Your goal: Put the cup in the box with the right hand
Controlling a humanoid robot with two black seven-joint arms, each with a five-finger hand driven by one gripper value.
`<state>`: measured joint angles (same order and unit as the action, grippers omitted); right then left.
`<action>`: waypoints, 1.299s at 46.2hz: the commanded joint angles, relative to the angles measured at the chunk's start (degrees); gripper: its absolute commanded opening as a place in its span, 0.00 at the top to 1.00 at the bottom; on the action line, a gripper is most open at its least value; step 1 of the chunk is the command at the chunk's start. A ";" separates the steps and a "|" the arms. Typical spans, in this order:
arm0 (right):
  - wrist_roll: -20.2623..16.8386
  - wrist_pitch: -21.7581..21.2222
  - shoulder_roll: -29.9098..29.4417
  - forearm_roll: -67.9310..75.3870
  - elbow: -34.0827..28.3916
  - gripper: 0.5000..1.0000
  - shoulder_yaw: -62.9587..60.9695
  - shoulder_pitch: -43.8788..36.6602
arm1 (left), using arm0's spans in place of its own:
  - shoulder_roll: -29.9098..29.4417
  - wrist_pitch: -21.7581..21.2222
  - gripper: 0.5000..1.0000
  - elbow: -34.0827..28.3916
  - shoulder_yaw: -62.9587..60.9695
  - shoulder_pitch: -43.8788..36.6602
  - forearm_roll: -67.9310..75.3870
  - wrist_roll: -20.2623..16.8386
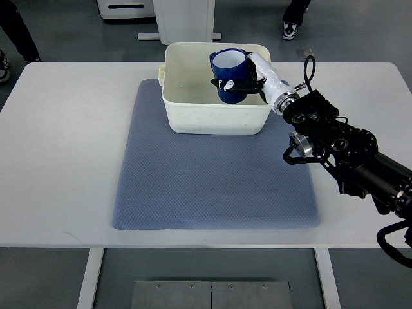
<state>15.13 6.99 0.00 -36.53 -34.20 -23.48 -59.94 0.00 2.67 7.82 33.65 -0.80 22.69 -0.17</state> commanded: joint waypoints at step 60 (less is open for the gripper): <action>-1.95 -0.48 12.04 4.80 -13.25 0.01 -1.04 -4.39 | 0.00 -0.04 0.00 0.00 0.01 0.00 -0.01 0.00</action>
<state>13.17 6.50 9.93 -32.53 -45.92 -24.44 -64.76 0.00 2.64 7.82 33.64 -0.79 22.68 -0.20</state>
